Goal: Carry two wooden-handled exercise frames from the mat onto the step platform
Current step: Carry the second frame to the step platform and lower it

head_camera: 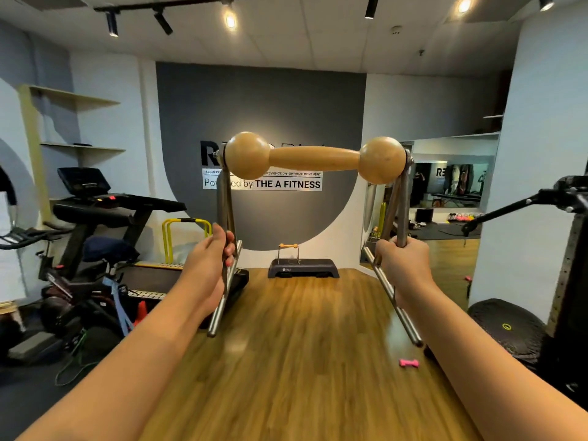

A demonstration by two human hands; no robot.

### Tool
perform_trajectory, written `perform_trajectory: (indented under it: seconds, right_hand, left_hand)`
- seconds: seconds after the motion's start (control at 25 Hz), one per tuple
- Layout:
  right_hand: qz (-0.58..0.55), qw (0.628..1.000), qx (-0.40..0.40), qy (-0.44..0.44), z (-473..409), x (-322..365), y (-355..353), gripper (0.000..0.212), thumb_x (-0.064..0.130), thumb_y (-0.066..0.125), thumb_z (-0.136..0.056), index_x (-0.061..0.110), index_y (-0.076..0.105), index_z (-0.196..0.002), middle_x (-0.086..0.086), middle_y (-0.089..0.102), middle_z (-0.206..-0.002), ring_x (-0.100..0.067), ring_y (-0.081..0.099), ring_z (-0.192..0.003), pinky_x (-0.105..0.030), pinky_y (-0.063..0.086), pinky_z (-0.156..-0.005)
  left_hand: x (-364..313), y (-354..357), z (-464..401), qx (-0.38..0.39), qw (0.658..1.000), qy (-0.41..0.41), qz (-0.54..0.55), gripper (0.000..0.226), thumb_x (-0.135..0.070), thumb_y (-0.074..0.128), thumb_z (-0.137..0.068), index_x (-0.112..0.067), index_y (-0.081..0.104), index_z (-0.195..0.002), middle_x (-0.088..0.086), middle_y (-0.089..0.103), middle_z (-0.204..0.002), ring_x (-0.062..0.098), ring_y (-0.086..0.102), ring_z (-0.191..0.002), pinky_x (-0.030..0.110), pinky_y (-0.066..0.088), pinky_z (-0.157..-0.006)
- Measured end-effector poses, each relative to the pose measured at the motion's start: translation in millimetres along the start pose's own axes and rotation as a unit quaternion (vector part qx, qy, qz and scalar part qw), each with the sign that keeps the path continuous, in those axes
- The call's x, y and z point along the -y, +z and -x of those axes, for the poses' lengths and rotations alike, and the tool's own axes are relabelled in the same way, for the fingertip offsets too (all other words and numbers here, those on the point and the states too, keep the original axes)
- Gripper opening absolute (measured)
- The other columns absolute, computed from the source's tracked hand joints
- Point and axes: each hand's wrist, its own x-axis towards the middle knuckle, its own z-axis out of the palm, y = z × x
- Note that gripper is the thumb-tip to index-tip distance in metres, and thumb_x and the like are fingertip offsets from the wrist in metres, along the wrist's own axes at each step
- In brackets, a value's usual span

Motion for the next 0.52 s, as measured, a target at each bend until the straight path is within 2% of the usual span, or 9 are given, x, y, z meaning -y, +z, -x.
perform_trajectory:
  seconds: [0.16,0.36,0.52]
  right_hand:
    - [0.003,1.000,-0.007,-0.006,-96.4,-47.8,53.2,0.032,0.010,0.067,-0.088,0.016,0.051,-0.062,0.000,0.049,-0.057,-0.021,0.050,-0.059,-0.033,0.041,-0.059]
    - [0.019,1.000,-0.024,0.001,-210.9,-109.7,132.8,0.023,0.013,0.069,-0.088,0.011,0.057,-0.069,-0.009,0.056,-0.068,-0.025,0.055,-0.067,-0.037,0.048,-0.063]
    - [0.025,0.999,-0.039,0.009,-313.2,-142.6,206.0,0.027,0.009,0.070,-0.083,0.012,0.055,-0.061,-0.005,0.052,-0.061,-0.022,0.051,-0.062,-0.037,0.049,-0.061]
  left_hand:
    - [50.7,12.7,-102.4,0.015,1.000,-0.005,-0.006,0.039,-0.048,0.043,-0.107,-0.015,0.058,-0.093,-0.009,0.048,-0.061,0.005,0.040,-0.056,0.017,0.038,-0.051]
    - [115.5,13.2,-244.1,0.025,1.000,-0.014,0.002,0.039,-0.048,0.045,-0.105,-0.014,0.059,-0.092,-0.009,0.047,-0.061,0.006,0.040,-0.056,0.017,0.038,-0.049]
    - [156.9,20.8,-381.1,0.032,0.999,-0.027,0.002,0.039,-0.047,0.045,-0.105,-0.013,0.060,-0.094,-0.007,0.046,-0.062,0.008,0.039,-0.059,0.023,0.037,-0.058]
